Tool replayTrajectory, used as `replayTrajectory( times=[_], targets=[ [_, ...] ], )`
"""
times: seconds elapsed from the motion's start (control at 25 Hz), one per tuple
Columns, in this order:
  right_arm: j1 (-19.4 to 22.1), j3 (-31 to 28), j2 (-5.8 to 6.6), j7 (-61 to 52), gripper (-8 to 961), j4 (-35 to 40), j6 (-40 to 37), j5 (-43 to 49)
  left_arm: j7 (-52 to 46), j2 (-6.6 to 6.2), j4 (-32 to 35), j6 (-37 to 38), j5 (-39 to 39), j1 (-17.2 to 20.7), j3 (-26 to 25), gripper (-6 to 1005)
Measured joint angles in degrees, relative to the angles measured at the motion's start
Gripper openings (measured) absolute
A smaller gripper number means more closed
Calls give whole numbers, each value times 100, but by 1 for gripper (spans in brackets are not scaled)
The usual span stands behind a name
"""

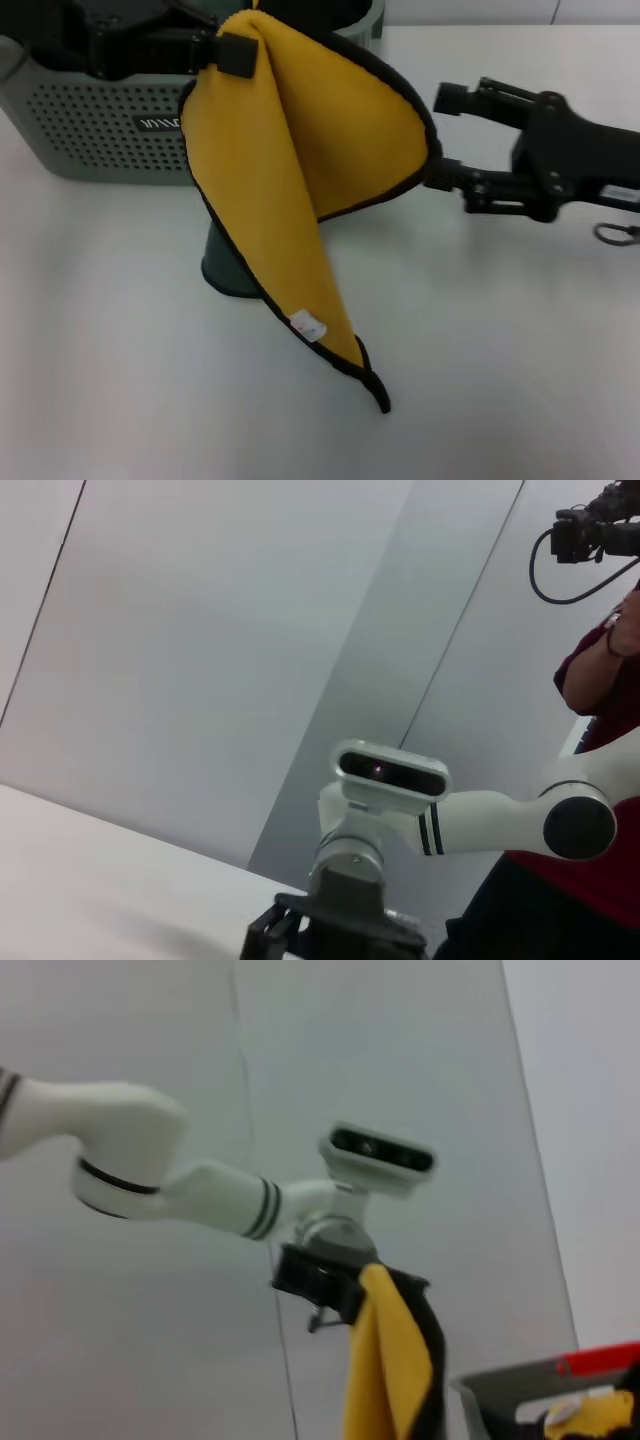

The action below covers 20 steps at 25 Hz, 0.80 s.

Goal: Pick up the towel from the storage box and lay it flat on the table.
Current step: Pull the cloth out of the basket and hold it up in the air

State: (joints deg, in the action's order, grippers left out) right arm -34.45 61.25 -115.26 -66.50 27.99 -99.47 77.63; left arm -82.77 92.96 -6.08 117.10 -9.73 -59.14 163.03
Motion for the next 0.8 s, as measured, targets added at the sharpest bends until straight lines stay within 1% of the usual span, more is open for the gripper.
replayTrajectory(
  times=[0.08, 0.32, 0.52, 0.76, 0.8],
  targets=[
    [-90, 31, -32, -84, 856, -45, 133, 1, 2, 24, 0, 0, -3, -12, 0, 23],
    [-193, 44, -37, -195, 833, -145, 178, -14, 5, 38, 2, 1, -13, -28, 1, 23],
    [-195, 44, -26, -198, 606, -138, 180, -34, 7, 49, -4, 4, -13, -37, 1, 24],
    [-238, 54, -17, -201, 356, -122, 181, -1, 7, 59, -8, 6, 2, -49, 1, 24],
    [-257, 61, -15, -200, 339, -125, 180, -2, 7, 62, -8, 6, 5, -49, 1, 24]
  ],
)
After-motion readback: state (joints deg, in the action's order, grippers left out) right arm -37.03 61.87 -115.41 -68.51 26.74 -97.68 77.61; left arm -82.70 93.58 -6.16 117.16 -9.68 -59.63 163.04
